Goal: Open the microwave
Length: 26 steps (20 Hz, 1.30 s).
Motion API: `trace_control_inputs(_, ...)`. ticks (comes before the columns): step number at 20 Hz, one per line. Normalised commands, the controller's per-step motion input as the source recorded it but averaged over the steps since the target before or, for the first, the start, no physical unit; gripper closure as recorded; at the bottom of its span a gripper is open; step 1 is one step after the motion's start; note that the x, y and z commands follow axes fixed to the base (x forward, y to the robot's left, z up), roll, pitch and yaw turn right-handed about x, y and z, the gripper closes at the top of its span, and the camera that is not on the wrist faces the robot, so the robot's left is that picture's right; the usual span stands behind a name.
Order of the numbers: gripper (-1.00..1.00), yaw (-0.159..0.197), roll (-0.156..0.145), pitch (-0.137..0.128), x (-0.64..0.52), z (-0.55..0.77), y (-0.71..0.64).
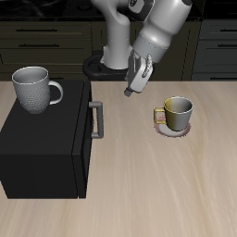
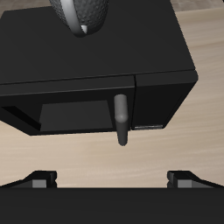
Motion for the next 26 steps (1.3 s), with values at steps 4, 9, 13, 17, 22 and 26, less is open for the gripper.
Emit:
trace_control_inputs(4, -1.0, -0.063, 0.01, -0.016, -0.05, 0.02, -0.03)
trace_control_inputs(9, -1.0, -0.039, -0.03, 0.016, -0.03, -0.15, -0.12)
trace_control_inputs(13, -1.0, -0.011, 0.006, 0.009, 0.02, -0.11, -0.1)
trace_control_inputs(17, -1.0, 0.013, -0.037, 0.004, -0.07, -0.21, -0.1)
trace_control_inputs(22, -1.0, -0.002, -0.008, 0.011, -0.05, -0.19, -0.06)
trace_control_inputs(26, -1.0, 0.014, -0.045, -0.015, -0.09, -0.24, -0.12)
